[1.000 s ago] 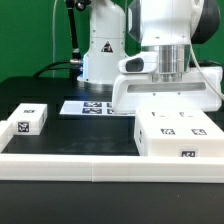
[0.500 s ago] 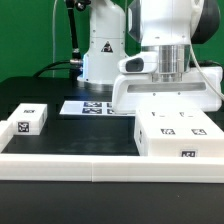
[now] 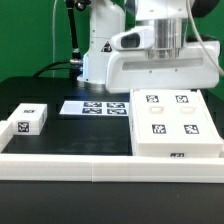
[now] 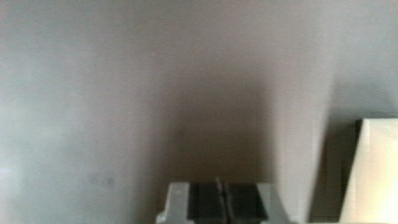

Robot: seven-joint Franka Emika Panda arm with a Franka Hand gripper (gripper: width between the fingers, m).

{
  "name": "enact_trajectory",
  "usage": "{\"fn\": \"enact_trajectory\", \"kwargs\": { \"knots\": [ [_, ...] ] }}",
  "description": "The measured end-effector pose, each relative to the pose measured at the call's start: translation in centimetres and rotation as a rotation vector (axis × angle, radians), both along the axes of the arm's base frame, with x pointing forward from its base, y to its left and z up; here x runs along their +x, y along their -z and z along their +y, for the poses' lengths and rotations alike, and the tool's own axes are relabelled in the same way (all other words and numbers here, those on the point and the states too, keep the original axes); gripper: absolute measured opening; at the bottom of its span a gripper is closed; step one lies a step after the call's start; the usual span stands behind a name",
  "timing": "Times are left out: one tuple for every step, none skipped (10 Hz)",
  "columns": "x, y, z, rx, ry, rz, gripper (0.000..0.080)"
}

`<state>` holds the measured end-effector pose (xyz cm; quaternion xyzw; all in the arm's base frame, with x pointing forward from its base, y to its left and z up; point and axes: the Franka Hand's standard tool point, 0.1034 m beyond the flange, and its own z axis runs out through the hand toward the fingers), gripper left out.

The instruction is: Assemble cabinet

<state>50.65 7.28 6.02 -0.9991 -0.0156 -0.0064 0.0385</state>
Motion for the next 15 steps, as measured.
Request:
{"fn": "enact_trajectory", "kwargs": {
  "knots": [
    [0.1, -0.5, 0.1, 0.003, -0.002, 0.014, 0.0002],
    [-0.1, -0.3, 0.1, 0.002, -0.002, 0.017, 0.0002],
    [-0.1, -0.2, 0.1, 0.002, -0.002, 0.019, 0.0002],
    [-0.1, -0.2, 0.1, 0.002, -0.002, 0.019, 0.0002],
    [-0.1, -0.2, 0.1, 0.002, -0.003, 0.019, 0.0002],
    [-0.1, -0.5, 0.2, 0.002, -0.002, 0.019, 0.0002],
    [0.1, -1.0, 0.3, 0.003, -0.004, 0.012, 0.0002],
    [0.1, -1.8, 0.3, 0.005, -0.005, 0.013, 0.0002],
    [0.2, -2.6, 0.2, 0.008, -0.006, 0.028, 0.0002],
    [0.7, -3.5, 0.2, 0.012, -0.006, 0.045, 0.0002],
    [1.3, -4.2, 0.4, 0.015, -0.009, 0.060, 0.0002],
    [1.4, -4.0, 0.4, 0.015, -0.008, 0.052, 0.0002],
    [1.2, -3.9, 0.3, 0.014, -0.008, 0.056, 0.0002],
    [1.2, -3.9, 0.3, 0.014, -0.008, 0.056, 0.0002],
    [1.1, -3.8, 0.2, 0.014, -0.009, 0.057, 0.0002]
  ]
}}
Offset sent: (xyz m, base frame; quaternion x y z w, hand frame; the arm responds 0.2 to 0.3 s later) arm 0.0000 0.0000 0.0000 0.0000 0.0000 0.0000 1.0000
